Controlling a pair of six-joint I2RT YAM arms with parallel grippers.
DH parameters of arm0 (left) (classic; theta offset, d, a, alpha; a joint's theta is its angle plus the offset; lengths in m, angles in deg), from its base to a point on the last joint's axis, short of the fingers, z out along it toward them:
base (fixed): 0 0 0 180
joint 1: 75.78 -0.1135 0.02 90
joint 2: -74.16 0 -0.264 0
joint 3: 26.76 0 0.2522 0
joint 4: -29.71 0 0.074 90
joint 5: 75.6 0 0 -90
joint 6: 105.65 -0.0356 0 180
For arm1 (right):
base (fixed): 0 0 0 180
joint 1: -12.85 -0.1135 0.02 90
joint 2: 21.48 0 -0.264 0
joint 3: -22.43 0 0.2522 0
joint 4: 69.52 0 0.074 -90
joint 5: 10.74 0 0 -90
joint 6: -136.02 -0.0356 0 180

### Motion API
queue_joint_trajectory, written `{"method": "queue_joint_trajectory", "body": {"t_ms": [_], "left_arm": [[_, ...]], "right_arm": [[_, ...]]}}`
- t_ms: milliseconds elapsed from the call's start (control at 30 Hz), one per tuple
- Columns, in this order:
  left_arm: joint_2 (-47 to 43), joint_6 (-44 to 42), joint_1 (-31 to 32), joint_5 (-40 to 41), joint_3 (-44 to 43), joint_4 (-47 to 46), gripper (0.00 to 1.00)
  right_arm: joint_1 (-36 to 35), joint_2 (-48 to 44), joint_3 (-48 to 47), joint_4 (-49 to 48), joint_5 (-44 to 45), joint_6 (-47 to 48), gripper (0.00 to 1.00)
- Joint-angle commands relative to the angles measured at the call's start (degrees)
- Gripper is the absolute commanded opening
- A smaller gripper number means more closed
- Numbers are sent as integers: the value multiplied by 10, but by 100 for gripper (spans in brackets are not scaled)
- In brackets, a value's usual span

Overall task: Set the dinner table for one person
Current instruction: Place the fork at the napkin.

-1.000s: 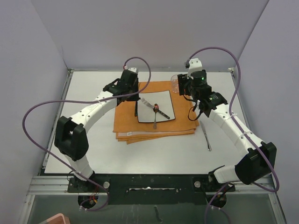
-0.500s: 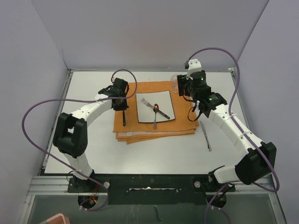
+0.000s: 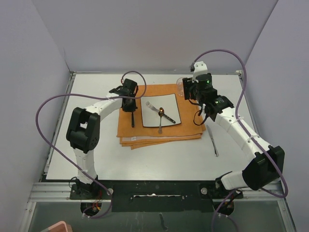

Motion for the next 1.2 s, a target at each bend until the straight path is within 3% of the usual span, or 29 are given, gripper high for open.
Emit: {"method": "queue_joint_trajectory", "body": {"t_ms": [0, 667, 700, 800, 867, 1167], "left_arm": [[25, -8, 1, -14, -45, -33, 0], [68, 4, 1, -20, -25, -51, 0], [69, 5, 1, -20, -24, -51, 2], [65, 6, 2, -20, -19, -51, 23], [59, 6, 2, -18, -15, -51, 29], [-15, -27, 1, 6, -75, 10, 37]], "right_arm": [[0, 7, -15, -23, 7, 1, 66], [0, 20, -29, -10, 7, -5, 66], [0, 21, -29, -9, 6, -7, 66], [-1, 22, -30, -6, 4, -9, 66], [-2, 21, -31, -6, 4, -9, 66], [0, 17, -33, -10, -6, 1, 67]]}}
